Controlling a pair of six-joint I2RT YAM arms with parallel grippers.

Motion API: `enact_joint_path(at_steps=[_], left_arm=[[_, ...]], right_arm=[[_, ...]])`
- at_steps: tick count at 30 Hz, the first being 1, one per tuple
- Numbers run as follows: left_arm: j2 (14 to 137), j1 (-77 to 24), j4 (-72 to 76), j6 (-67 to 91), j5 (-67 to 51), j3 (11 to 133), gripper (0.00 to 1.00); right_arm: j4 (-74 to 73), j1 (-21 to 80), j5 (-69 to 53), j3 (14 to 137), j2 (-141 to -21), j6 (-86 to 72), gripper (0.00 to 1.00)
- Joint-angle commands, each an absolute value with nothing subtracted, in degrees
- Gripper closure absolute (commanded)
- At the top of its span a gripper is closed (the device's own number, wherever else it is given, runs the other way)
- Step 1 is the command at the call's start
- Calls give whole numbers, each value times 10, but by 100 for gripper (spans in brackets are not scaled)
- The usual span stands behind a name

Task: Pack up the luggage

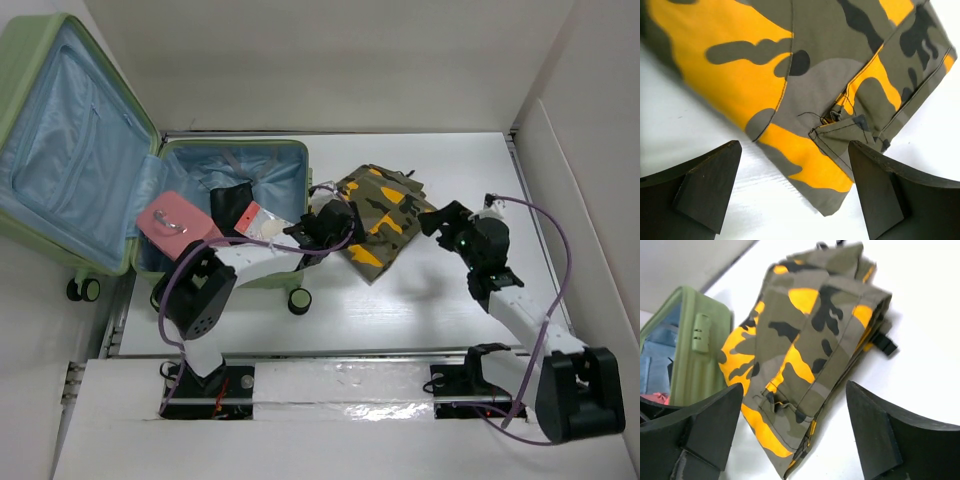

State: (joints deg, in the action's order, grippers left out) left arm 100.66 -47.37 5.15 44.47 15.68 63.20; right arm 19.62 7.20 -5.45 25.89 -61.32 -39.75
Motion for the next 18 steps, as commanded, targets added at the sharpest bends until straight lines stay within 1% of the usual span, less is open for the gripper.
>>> enact_joint_path(at_steps=[1, 2, 4, 6, 7, 9, 11, 14, 15, 18], left_arm=[[947, -483, 41, 494, 248, 633, 13], [961, -483, 27, 491, 248, 641, 13], [987, -483, -8, 486, 244, 678, 13], [1043, -483, -39, 475, 242, 732, 13], [1064, -476, -46, 460, 234, 752, 13], [1134, -466, -69, 445, 189, 824, 13], [1191, -466, -72, 419, 170, 867, 13], [1264, -485, -99, 396, 163, 964, 13], [1281, -492, -120, 380, 164, 1015, 13], [1341, -517, -145, 345, 147, 1090, 14]], right_arm=[[169, 73, -6, 261, -554, -343, 15], [178, 73, 16, 255, -548, -337, 20], [178, 62, 31, 260, -561, -332, 22], [149, 57, 8, 284, -596, -320, 21], [133, 52, 4, 300, -599, -315, 21], [140, 52, -11, 291, -591, -311, 20], [145, 52, -4, 266, -552, -310, 20], [140, 52, -3, 243, -498, -310, 20], [134, 52, -3, 241, -487, -310, 20], [101, 52, 22, 239, -442, -310, 20]])
